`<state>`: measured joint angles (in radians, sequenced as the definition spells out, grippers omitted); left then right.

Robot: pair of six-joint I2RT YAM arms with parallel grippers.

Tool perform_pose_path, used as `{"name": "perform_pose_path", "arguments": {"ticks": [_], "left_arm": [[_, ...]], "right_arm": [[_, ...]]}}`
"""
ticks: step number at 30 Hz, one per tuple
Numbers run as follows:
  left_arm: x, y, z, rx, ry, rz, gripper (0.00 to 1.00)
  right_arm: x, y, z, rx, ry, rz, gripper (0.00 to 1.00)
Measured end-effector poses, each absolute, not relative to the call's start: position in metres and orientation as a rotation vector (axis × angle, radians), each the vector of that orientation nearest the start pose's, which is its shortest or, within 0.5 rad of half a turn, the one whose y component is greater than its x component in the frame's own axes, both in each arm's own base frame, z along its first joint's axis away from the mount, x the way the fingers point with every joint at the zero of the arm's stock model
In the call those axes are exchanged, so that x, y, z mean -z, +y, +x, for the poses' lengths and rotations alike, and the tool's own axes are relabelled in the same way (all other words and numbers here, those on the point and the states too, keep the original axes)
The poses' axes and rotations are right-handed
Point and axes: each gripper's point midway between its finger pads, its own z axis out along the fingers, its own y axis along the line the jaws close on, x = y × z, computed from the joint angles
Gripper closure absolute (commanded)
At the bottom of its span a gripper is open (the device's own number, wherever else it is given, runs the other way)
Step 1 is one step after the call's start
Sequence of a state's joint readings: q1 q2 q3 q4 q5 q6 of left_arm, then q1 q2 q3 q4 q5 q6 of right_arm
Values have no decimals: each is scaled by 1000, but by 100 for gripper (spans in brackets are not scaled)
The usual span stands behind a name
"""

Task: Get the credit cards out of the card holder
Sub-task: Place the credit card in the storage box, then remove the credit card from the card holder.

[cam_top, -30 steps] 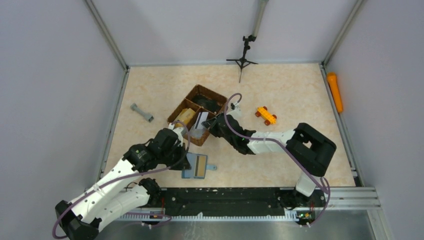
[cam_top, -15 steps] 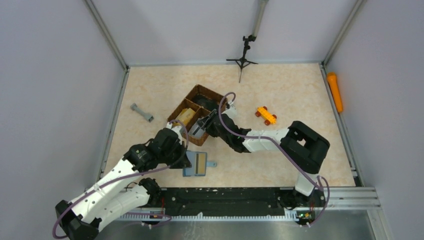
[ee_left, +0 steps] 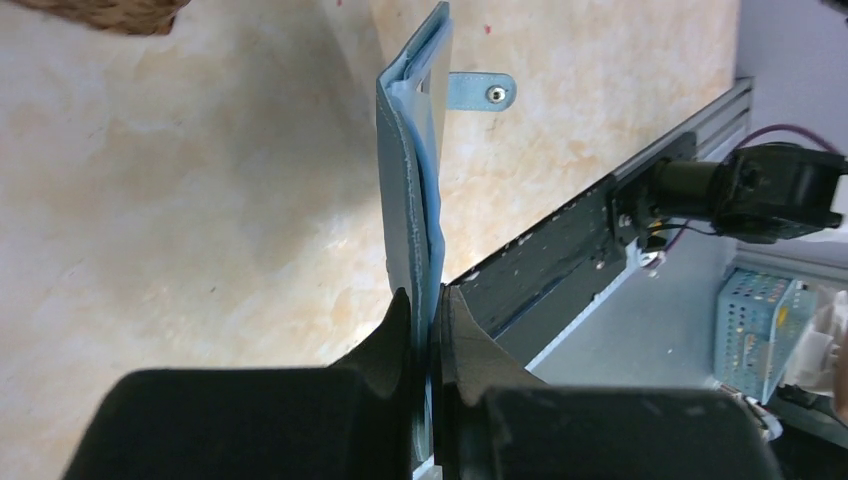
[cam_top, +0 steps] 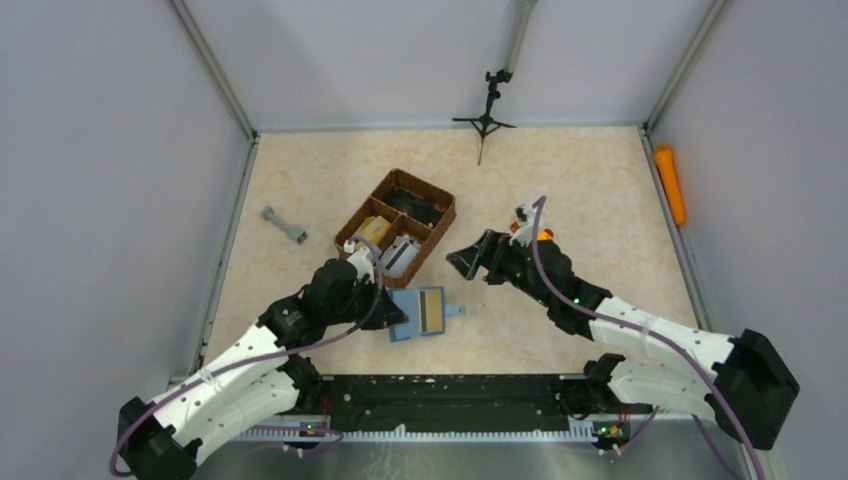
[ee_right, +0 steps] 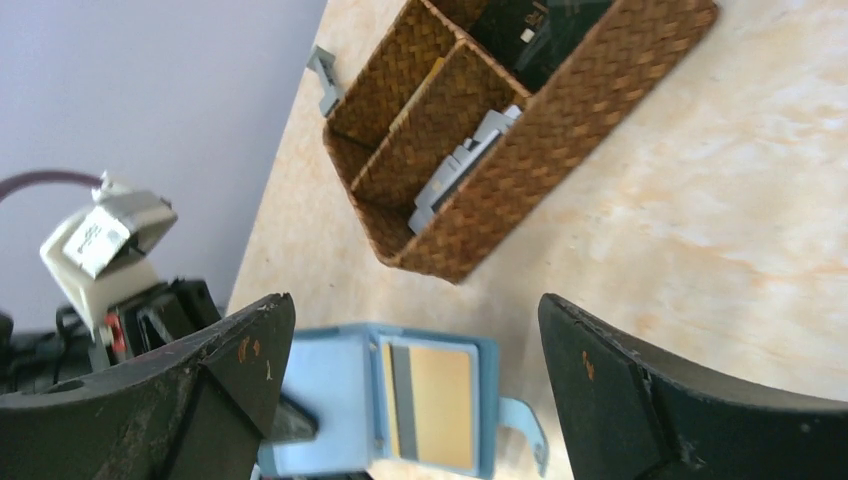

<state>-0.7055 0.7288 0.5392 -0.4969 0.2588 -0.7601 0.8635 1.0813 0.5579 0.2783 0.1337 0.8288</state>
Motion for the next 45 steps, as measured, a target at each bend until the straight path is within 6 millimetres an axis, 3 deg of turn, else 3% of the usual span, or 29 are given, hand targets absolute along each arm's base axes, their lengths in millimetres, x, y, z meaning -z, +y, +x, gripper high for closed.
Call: {"name": "perform_pose_path", "arguments": {"ticks": [3,9,14,18,26,35,37,41,45], "left_arm": [[-132,-220,140,1090,2406,67,100],[-159,-245,155,1244,2274,64,100],[-188,-262,161,1393,2164,60,100],[-211,-273,161,1523,2086,72,100],[-242,-282,147,1705,1981,142,100],[-245,-289,139,1795,1980,225,100],[-247,-290,137,1812,1975,238,100],[-250,-290,134,1831,1964,260,100],[-247,-289,134,1824,1974,260,100]], "right_arm": [[-187,269,228,-1058,1963,-3,5],[-186,257,192,-1135,1966,-140,5],[-159,246,163,-1239,1968,-138,4],[-144,243,153,-1295,1974,-106,4],[-159,245,155,-1349,1924,-45,8],[-198,240,150,-1442,1773,-26,36],[-205,239,149,-1463,1748,-13,33],[-213,237,147,-1489,1717,-2,10],[-215,234,147,-1473,1707,-3,6]]}}
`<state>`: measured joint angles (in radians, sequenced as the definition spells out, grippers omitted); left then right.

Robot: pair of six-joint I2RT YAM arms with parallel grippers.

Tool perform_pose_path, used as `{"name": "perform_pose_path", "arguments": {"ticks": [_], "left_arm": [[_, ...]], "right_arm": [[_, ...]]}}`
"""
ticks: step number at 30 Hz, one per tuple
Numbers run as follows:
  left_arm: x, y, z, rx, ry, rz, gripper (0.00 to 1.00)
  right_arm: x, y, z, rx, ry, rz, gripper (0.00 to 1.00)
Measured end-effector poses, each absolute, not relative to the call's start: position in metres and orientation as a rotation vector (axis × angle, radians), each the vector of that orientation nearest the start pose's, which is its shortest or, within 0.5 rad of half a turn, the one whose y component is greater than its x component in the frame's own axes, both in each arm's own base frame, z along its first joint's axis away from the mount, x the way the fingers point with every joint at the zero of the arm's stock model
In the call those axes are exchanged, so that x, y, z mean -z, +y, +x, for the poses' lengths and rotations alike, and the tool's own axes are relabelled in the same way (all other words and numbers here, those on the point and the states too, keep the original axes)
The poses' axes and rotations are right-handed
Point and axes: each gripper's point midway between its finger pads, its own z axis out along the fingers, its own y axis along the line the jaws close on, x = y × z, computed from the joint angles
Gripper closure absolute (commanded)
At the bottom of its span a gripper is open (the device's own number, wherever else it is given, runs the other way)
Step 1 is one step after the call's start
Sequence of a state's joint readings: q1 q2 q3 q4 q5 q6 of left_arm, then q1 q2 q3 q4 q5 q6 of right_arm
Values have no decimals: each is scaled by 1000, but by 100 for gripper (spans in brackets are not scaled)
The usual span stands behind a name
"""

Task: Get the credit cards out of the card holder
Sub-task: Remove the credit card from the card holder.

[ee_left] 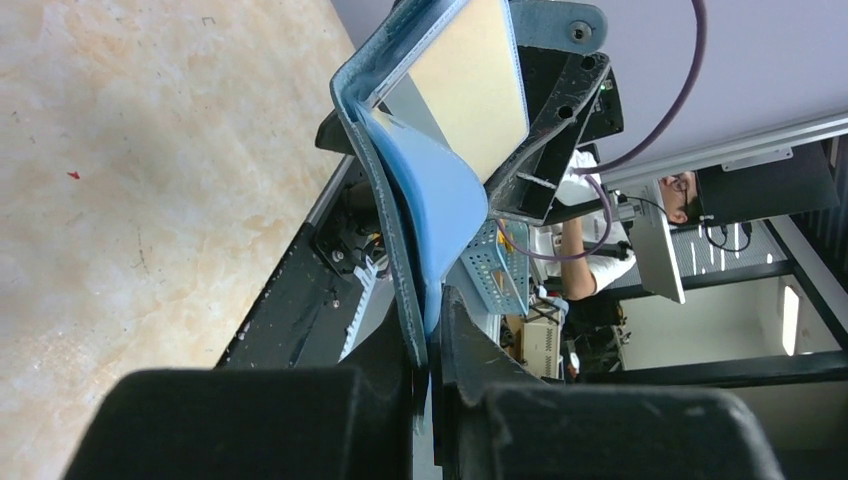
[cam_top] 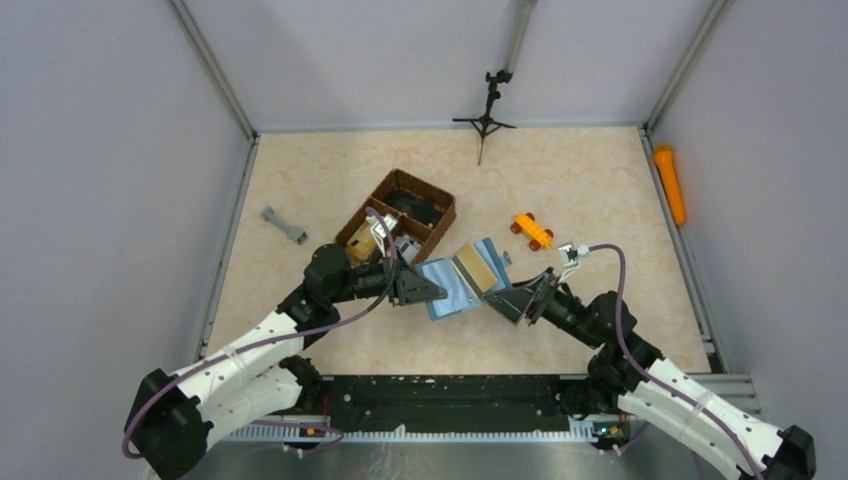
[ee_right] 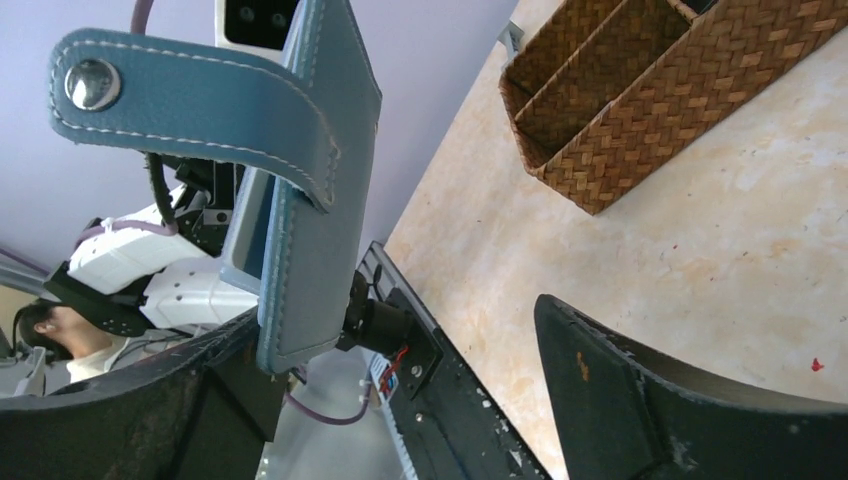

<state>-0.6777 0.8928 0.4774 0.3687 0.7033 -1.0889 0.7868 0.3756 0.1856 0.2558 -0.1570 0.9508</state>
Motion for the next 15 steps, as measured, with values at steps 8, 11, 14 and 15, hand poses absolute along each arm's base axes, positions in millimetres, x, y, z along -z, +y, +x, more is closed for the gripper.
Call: {"name": "perform_pose_path", "arguments": {"ticks": [8,11,14,15], "left_arm": [[-244,-289,136,1800,2013,240,100],[-245,-291,138,1794,2023,238,100],[-240,-290,138,1786,2047,226,100],[-239,-290,138,1784,2053,223,100]], "right_arm": [[-216,232,147,-1413,1727,-54,6],[-223,231,147,-1401,1709,-76,7],[-230,228,145,-1399,1679,-91,6],[-233,226,143,-1404,1663,-90,5]]}}
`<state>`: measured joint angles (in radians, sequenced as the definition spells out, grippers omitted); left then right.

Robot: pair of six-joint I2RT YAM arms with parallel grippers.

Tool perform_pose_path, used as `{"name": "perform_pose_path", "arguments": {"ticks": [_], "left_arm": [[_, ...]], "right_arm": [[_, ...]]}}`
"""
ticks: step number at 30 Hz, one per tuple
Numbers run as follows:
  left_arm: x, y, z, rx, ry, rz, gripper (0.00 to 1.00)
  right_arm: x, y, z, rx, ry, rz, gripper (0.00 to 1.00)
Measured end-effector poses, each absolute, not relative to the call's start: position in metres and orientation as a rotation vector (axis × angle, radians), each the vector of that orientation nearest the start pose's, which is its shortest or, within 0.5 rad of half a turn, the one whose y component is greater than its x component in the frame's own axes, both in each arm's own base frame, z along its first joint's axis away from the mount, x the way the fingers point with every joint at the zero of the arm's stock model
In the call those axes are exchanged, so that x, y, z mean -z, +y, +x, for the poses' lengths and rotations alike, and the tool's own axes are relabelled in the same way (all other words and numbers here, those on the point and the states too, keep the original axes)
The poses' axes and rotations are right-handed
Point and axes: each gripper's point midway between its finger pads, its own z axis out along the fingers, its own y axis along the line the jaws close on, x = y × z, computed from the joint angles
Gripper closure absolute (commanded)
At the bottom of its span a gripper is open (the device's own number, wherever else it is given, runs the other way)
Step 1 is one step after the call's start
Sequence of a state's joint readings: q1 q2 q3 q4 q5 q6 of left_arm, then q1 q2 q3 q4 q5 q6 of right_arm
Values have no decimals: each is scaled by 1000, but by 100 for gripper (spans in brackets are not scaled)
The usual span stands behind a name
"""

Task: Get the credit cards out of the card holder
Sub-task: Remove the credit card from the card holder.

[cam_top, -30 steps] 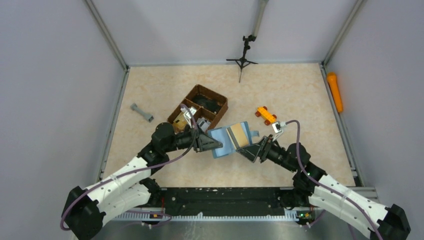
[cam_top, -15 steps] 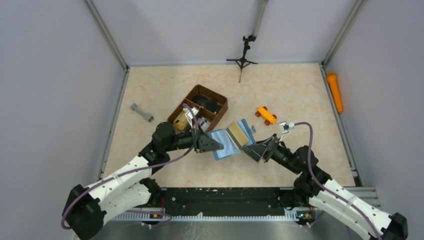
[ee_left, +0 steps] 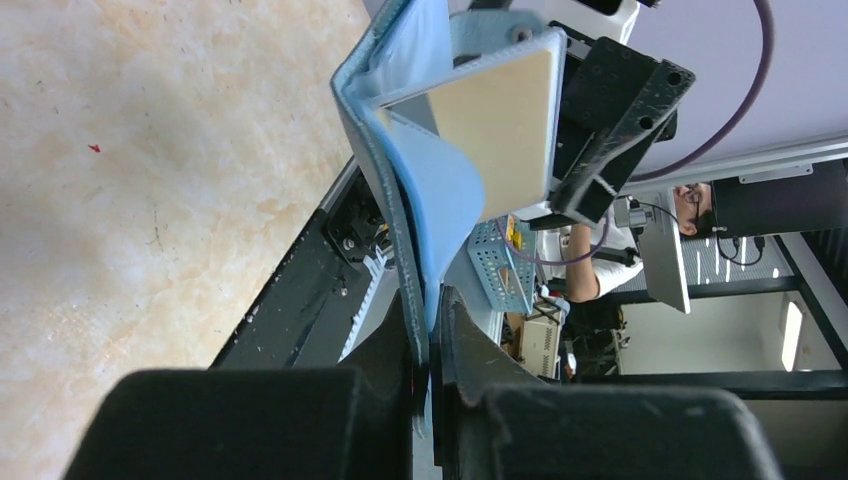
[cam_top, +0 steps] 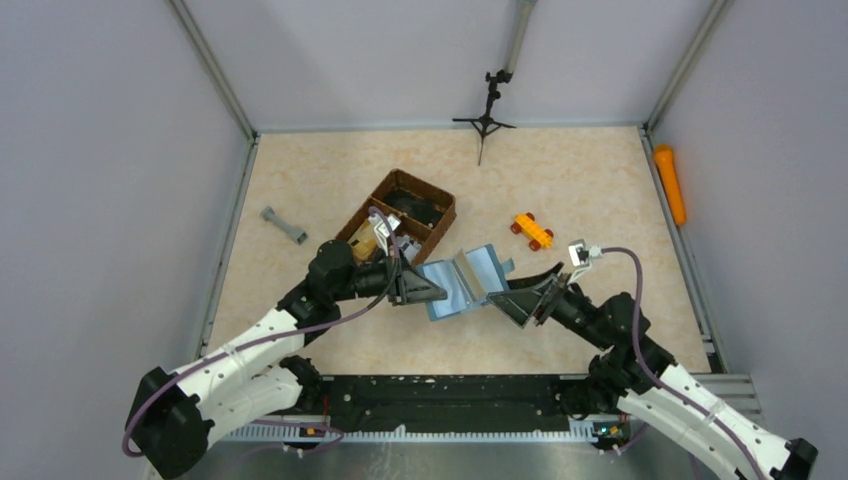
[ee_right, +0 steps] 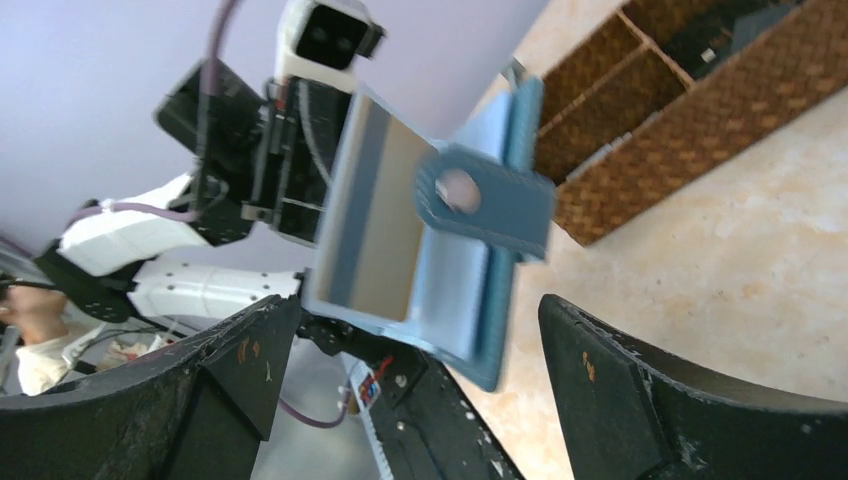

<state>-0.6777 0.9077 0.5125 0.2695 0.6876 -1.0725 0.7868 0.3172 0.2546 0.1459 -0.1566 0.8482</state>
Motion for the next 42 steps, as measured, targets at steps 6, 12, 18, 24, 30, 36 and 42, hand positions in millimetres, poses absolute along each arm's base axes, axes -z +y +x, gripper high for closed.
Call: {"name": "perform_pose_path", "arguments": {"ticks": [6,12,18,24,30,36,42], "left_arm": [[-243,-288,132,1800,2046,245,100],[-251,-285,125,1817,2020,277,100],[-246,-286,119,1848,2022,322,100],[-221,-293,117,1854,2123,361,100],[-199,-298,120,1843,2203,389,100],[-202,-302,122,1850,2177,434,100],[-206,-303,126,1842,2141,435,100]], "right_arm": [[-251,214,137,-1430,1555,-73,4],[-213,230,151,-1369,1733,-60,12],[-195,235,156,-1344,1815,-46,30],[-219,235,158,-1401,1712,-20,68],[-220,234,158,-1430,1701,16,66],[-213,228,159,-1400,1729,51,33],[-198,227,158,-1381,1770,56,49]]}}
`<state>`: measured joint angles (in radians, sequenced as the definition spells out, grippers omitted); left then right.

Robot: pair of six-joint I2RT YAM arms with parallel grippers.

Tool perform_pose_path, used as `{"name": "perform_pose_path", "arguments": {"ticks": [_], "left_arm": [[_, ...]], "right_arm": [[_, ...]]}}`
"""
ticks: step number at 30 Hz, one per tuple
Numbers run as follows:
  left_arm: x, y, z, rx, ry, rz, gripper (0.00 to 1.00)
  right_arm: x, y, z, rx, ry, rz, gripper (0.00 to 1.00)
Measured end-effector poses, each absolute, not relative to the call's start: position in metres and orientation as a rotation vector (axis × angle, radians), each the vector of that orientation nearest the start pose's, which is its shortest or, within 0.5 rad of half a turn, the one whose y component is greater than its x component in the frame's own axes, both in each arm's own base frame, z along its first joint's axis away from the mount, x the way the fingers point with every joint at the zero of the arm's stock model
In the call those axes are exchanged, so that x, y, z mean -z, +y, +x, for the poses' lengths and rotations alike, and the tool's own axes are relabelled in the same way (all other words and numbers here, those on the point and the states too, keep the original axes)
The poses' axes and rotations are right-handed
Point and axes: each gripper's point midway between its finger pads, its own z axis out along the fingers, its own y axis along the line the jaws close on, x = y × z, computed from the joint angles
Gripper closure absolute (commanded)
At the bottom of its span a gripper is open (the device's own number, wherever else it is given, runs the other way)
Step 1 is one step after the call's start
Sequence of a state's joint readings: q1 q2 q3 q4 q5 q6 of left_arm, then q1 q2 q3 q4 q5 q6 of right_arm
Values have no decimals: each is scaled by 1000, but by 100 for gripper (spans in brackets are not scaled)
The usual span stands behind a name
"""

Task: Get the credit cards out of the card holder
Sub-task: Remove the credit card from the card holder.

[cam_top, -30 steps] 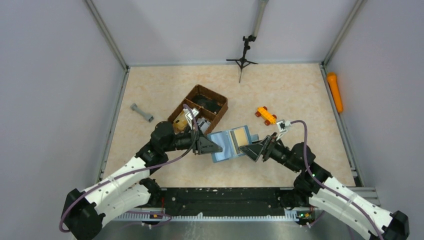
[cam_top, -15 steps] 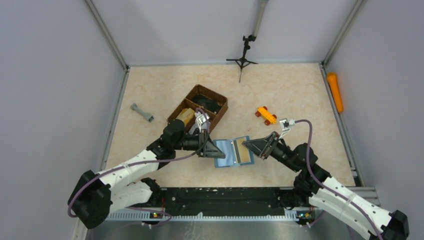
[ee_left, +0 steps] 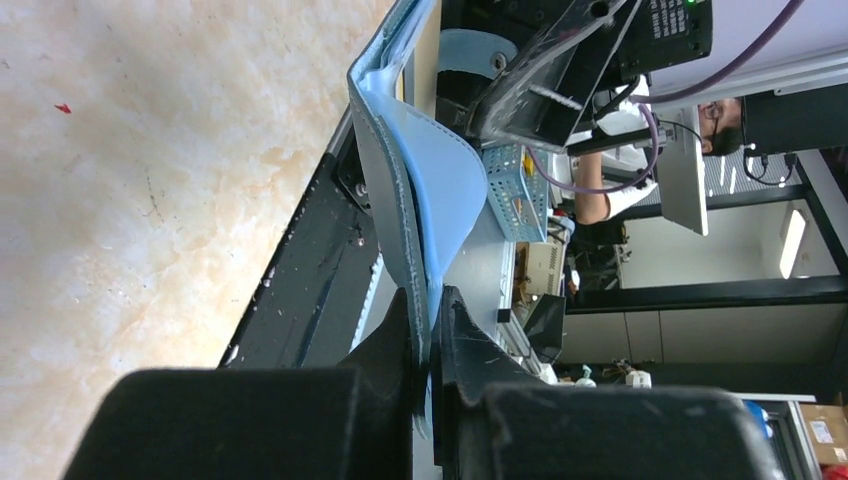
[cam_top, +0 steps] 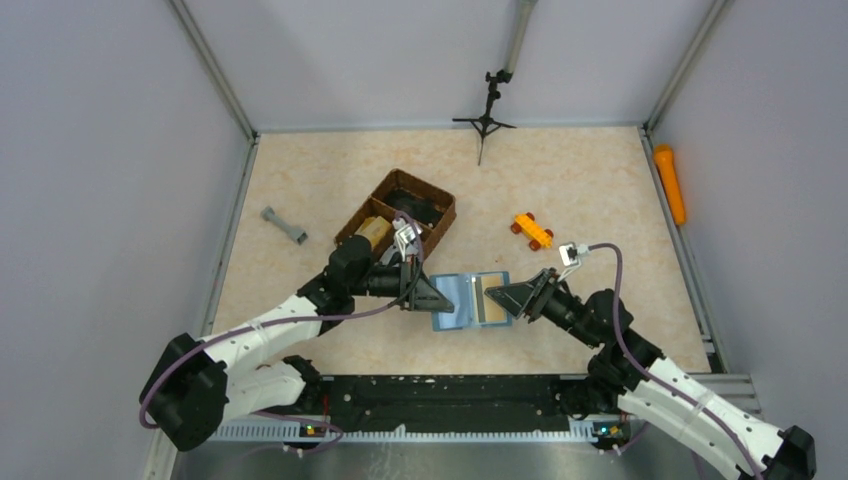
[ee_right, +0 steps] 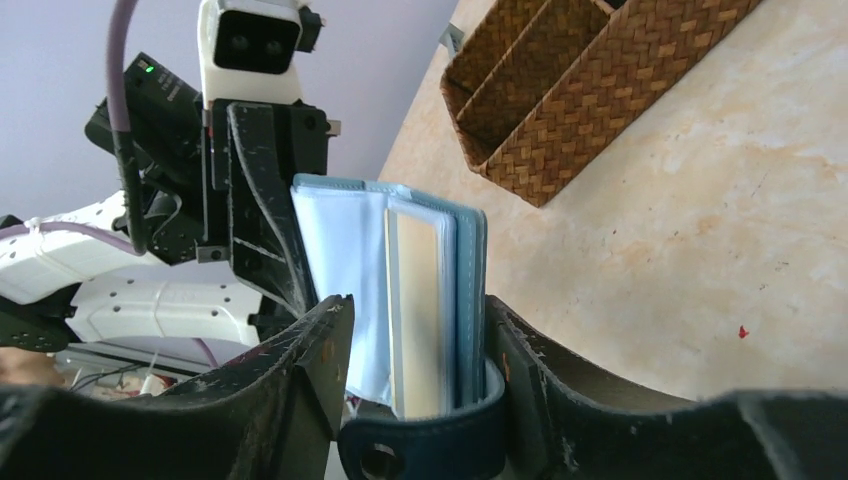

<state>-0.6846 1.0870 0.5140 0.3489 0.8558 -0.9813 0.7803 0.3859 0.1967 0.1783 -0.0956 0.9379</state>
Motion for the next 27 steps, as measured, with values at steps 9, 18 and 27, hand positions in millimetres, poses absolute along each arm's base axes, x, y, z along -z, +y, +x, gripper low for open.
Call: {"name": "perform_pose_path", "arguments": {"ticks": [9,18,27], "left_arm": [[-211,-304,133,1814,2107,402,79],[-171,-290,168,1421,2276,289,42],[-140,-267,182,1100,2396,327,57]], "right_arm": [[-190,228,155,-1369,1809,31,97],[-165,210,163,-1190,1935,106,100],[-121,186,182,-902,2076,207,100]]}}
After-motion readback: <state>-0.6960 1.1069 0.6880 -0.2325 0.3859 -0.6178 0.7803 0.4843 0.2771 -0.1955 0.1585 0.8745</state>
